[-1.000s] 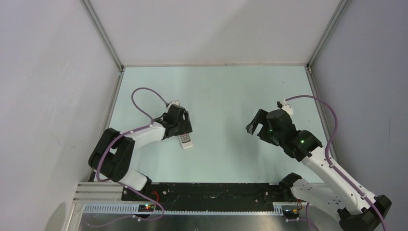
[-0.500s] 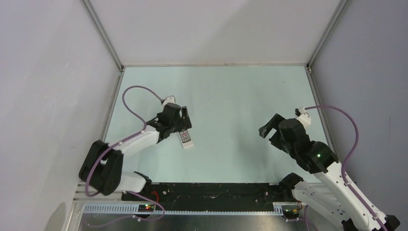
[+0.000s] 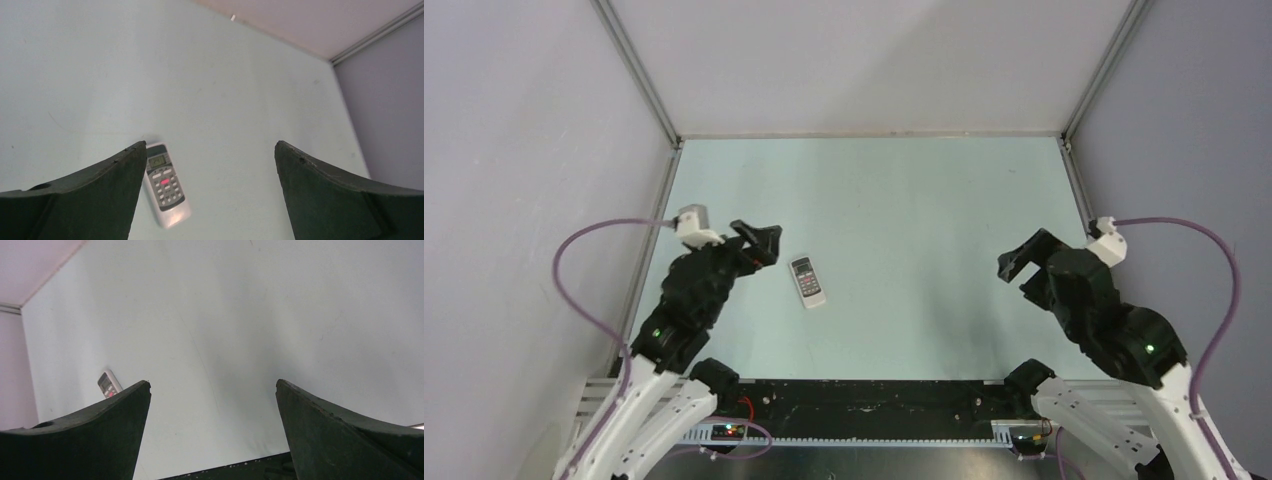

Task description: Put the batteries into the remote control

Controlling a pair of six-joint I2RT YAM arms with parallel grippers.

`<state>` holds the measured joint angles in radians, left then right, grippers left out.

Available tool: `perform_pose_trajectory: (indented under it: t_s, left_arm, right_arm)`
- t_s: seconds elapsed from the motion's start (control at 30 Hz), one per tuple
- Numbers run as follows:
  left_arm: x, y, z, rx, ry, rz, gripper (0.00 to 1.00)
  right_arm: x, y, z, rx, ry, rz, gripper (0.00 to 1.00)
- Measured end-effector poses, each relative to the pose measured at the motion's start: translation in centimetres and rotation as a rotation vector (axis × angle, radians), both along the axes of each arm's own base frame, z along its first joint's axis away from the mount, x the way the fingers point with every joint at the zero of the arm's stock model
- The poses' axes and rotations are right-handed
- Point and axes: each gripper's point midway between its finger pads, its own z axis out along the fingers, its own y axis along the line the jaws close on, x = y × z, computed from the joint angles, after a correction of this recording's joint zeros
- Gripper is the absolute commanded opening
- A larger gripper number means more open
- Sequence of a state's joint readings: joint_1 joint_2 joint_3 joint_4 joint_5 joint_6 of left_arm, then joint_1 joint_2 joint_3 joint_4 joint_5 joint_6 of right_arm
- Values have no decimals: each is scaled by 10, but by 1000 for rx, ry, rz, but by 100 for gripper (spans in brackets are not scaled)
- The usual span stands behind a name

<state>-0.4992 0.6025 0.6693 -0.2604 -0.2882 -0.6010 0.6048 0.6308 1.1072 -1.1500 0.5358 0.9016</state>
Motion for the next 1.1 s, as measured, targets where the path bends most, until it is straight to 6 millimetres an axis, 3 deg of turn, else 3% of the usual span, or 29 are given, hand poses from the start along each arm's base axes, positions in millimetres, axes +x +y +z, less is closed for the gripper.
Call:
perform_pose_trajectory:
  t_s: [0.2,0.4,1.1]
  left_arm:
    - [-38,40,44,-13,-150,82,100]
    - [-65,77,76,4,-238,185,100]
    - [-92,113,59,79,-185,288,100]
  right_arm:
    - [-10,-15,47,4,-121,11,99]
    - [-16,-20,67,-3,-169,27,100]
    - [-19,-22,65,-22,-163,42,99]
